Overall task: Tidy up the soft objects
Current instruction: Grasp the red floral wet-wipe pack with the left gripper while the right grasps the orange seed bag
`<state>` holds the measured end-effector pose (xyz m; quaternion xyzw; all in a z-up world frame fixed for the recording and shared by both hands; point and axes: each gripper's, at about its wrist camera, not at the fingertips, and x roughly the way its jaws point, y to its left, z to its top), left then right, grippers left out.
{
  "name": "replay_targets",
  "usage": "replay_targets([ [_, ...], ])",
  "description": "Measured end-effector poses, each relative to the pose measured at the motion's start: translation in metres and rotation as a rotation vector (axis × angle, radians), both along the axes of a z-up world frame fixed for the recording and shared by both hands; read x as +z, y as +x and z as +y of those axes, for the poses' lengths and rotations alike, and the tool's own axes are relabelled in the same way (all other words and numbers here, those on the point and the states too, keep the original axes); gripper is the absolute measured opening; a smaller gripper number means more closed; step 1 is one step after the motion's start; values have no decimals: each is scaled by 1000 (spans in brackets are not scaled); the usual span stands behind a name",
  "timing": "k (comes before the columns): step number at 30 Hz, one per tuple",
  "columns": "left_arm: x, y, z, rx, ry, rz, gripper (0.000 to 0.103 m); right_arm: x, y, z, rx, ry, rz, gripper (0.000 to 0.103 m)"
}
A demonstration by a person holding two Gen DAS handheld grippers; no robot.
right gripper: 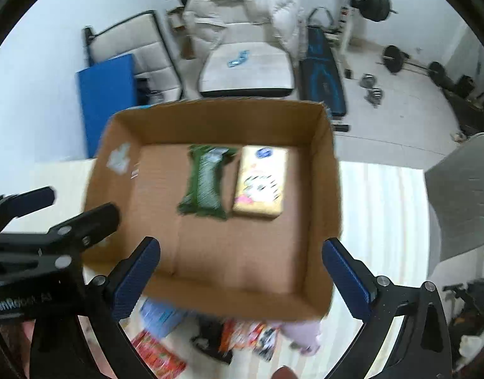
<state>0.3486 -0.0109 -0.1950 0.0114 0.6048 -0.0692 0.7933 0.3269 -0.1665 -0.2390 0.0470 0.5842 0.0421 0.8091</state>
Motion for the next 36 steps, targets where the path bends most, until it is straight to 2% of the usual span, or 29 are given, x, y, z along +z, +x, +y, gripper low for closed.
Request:
replay_targets([
  [3, 4, -29, 10, 65, -25, 9, 102, 6, -26, -3, 17, 5, 13, 103],
  [6, -11, -70, 32, 163, -75, 59, 102, 2, -61, -9, 25, -2, 34, 103],
  [8, -45, -97, 49, 241, -95, 149, 102, -9, -79, -13, 42, -6, 45, 103],
  [10, -92, -122, 65, 305, -172, 296, 102, -29, -96, -17, 88, -16, 88, 101],
  [12, -131, -144, 72, 342, -212, 405, 86, -46, -106, -24, 109, -16, 126, 92],
  [13, -148, -154, 74, 358, -216, 449, 81, -54, -109, -27, 113, -14, 148, 87],
  [16, -193, -174, 73, 386, -220, 547, 79, -79, -113, -35, 112, -5, 204, 82],
  [19, -214, -178, 73, 431, -232, 574, 79, -100, -110, -29, 173, -20, 232, 82],
  [21, -226, -177, 73, 449, -213, 582, 79, -116, -103, -22, 212, -37, 259, 82],
  [23, -235, -179, 74, 465, -203, 581, 79, -132, -96, -21, 206, -63, 290, 81],
  [24, -237, -180, 73, 465, -192, 582, 79, -138, -95, -20, 199, -62, 303, 71],
  [25, -241, -181, 73, 465, -177, 583, 79, -143, -96, -20, 187, -43, 324, 60],
  [26, -243, -182, 73, 463, -178, 581, 79, -148, -96, -20, 169, -5, 347, 57],
  [29, -249, -185, 75, 458, -154, 583, 80, -158, -110, -15, 139, 140, 435, 56],
  [32, -252, -189, 77, 445, -136, 571, 79, -147, -125, -7, 191, 175, 420, 57],
  [34, -251, -191, 76, 419, -94, 554, 78, -135, -128, -3, 246, 97, 362, 62],
  [36, -250, -194, 76, 387, -59, 536, 70, -127, -130, 5, 333, -64, 286, 66],
])
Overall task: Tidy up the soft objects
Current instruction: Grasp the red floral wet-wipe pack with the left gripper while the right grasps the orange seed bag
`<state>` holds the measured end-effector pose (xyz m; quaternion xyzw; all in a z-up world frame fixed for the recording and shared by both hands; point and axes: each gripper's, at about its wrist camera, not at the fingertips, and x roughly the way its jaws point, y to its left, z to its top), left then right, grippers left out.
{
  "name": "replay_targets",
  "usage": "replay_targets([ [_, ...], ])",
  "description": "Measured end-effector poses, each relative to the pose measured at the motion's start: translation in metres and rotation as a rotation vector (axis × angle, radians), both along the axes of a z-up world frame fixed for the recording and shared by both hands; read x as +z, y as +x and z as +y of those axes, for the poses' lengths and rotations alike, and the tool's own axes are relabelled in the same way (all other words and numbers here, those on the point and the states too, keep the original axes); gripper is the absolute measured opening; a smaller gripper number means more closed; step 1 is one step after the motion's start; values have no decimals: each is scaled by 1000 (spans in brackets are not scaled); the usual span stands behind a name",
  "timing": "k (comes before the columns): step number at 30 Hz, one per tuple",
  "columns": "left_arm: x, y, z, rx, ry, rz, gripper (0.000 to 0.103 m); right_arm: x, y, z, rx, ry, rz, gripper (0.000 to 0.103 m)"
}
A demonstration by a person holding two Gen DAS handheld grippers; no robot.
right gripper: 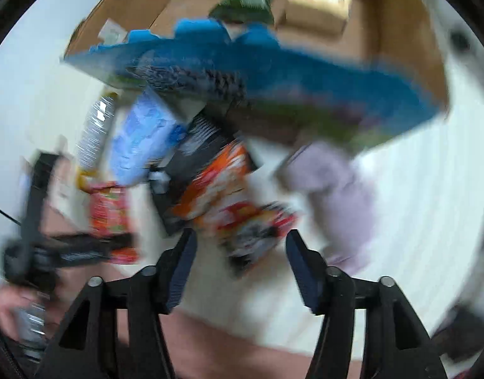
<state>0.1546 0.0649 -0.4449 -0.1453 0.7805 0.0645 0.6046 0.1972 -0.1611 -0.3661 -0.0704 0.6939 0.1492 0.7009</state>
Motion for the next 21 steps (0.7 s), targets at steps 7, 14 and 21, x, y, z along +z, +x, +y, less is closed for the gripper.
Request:
replay_targets([
  [7, 5, 1, -6, -78, 37, -13, 60, -19, 2, 37, 229, -82, -6, 66],
  [14, 1, 0, -8, -103, 48, -26, 60, -31, -4, 24, -95, -27, 161, 32],
  [21, 6, -5, -8, -126, 61, -32, 60, -32, -44, 4, -300, 67, 216, 62],
])
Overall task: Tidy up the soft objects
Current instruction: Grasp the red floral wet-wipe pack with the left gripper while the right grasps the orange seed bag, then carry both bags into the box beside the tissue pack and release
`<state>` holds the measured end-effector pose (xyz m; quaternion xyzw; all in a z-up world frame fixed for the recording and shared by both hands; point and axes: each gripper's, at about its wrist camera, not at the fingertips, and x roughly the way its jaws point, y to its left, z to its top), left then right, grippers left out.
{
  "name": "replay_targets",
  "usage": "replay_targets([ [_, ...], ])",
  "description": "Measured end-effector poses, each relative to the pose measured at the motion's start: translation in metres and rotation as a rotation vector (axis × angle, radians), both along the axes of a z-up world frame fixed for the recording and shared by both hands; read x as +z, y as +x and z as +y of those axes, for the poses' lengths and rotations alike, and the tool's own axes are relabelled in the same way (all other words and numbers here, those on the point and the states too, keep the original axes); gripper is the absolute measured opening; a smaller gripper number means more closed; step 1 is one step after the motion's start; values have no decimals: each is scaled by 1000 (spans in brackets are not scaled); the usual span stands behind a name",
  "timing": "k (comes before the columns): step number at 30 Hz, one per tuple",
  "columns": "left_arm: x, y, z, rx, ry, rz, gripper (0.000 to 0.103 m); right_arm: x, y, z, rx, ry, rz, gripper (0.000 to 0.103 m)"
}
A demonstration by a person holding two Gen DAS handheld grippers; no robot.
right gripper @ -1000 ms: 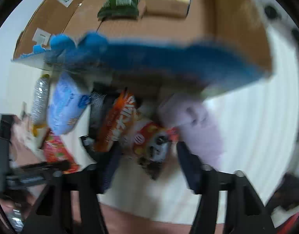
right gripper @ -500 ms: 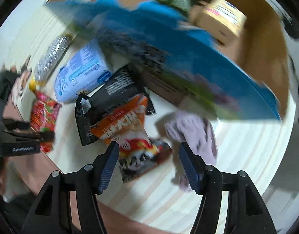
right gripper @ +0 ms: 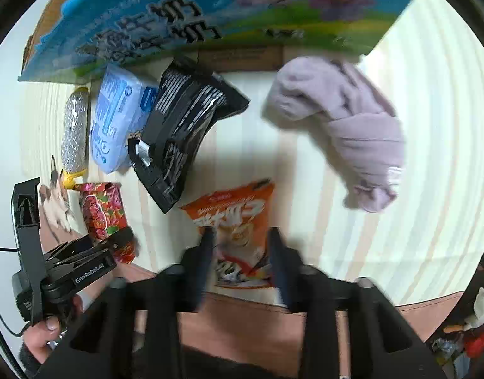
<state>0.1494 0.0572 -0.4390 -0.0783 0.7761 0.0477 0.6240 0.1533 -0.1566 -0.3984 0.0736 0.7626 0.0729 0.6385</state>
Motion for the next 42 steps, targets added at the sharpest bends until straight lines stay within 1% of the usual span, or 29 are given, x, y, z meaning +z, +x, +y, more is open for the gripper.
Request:
replay_targets([
  [1, 0, 0, -1, -1, 0, 1, 60, 1, -3, 1, 10, -22, -24, 67],
  [3, 0, 1, -3, -2, -2, 0, 60, 3, -3, 7, 52, -50, -50, 67],
  [5, 2, 2, -3, -8, -4, -6, 59, -2, -4, 22, 111, -63, -45, 67],
  [6, 3, 2, -2, -2, -10, 3, 55, -6, -6, 28, 132, -73, -43, 67],
  [7, 5, 2, -2, -5, -8, -5, 53, -12, -10, 35, 159, -99, -39, 67],
  [9, 9, 1, -3, -10, -12, -13, 50, -22, -15, 44, 177, -126, -29, 67],
  [10, 11, 0, -4, -10, -10, -14, 49, -27, -18, 46, 175, -134, -18, 65],
  [12, 15, -3, -4, -8, -2, -20, 48, -35, -28, 48, 143, -109, -9, 53],
  [13, 18, -5, -4, -8, 4, -26, 48, -35, -31, 40, 132, -105, -11, 52],
  [15, 24, -12, -8, -13, 6, -36, 46, -34, -42, 43, 112, -99, -22, 49],
  [18, 43, -22, -17, -23, -15, -62, 44, -27, -55, 34, 60, -65, -25, 49],
  [19, 52, -25, -21, -29, -20, -77, 43, -19, -56, 24, 46, -52, -29, 49],
  [22, 83, -31, -35, -55, -56, -134, 43, 3, -69, 22, 1, 0, -50, 48],
  [23, 95, -31, -41, -67, -68, -156, 42, 14, -73, 20, -15, 26, -65, 48],
  [25, 116, -30, -47, -81, -84, -194, 42, 33, -73, 16, -31, 53, -91, 48],
  [26, 129, -28, -51, -84, -97, -218, 42, 45, -72, 15, -40, 65, -108, 48],
  [29, 170, -13, -58, -96, -146, -291, 41, 81, -47, 4, -62, 99, -166, 48],
  [30, 184, -5, -61, -105, -160, -316, 41, 97, -42, 1, -68, 112, -193, 48],
  [31, 197, 3, -61, -114, -173, -338, 41, 117, -33, -16, -70, 122, -213, 48],
  [32, 210, 16, -62, -124, -189, -357, 41, 130, -15, -23, -76, 132, -233, 48],
  [34, 232, 45, -62, -134, -213, -395, 41, 163, 4, -31, -84, 148, -282, 48],
  [36, 242, 77, -62, -149, -210, -425, 41, 186, 23, -31, -85, 146, -321, 48],
  [37, 250, 96, -61, -156, -195, -447, 41, 198, 34, -37, -90, 142, -341, 48],
  [40, 255, 140, -57, -184, -144, -479, 41, 210, 73, -35, -104, 124, -373, 48],
  [42, 248, 177, -53, -184, -124, -470, 41, 208, 101, -33, -112, 97, -381, 48],
])
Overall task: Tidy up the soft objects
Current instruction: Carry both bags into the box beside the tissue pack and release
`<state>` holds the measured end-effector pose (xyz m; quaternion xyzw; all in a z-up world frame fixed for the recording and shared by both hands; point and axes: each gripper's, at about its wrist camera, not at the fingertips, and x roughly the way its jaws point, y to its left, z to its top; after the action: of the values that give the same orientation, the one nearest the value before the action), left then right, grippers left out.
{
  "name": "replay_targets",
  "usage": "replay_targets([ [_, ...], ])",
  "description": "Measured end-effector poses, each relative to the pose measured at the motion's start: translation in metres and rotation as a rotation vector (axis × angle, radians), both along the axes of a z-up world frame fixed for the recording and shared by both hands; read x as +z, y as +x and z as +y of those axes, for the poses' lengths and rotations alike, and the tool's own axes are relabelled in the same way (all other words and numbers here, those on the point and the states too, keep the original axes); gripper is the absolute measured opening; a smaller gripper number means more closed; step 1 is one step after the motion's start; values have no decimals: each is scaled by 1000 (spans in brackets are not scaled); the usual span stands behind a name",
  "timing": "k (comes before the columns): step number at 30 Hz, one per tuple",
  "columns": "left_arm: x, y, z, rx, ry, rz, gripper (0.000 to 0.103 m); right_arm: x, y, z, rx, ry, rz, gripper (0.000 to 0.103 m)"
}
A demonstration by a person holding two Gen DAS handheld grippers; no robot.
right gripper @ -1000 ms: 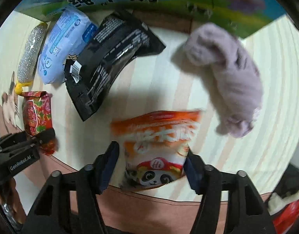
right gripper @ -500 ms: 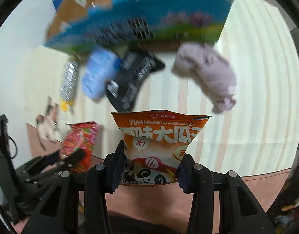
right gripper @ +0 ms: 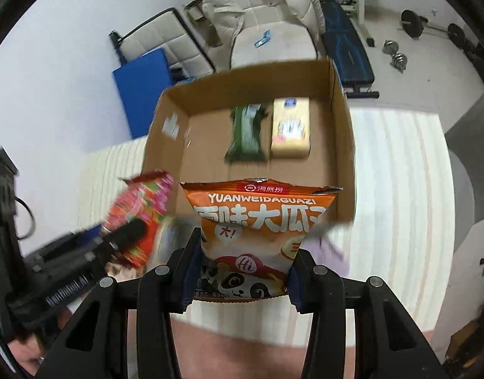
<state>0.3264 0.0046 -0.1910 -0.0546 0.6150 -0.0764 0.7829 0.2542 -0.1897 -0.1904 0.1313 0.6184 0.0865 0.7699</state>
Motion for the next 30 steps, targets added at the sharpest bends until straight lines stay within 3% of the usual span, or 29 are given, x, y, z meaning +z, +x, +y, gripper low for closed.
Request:
replay_targets([
  [6, -54, 74, 5, -9, 34, 84, 41, -53, 66, 3, -40, -82, 70, 48],
  [14, -125, 133, -8, -30, 78, 208, 41, -133, 100, 1, -78, -122, 206, 48],
  [23, -155, 158, -13, -47, 130, 232, 42, -169, 115, 5, -74, -170, 265, 48],
  [30, -158, 167, -19, -62, 172, 246, 43, -186, 120, 10, -57, -202, 295, 49],
])
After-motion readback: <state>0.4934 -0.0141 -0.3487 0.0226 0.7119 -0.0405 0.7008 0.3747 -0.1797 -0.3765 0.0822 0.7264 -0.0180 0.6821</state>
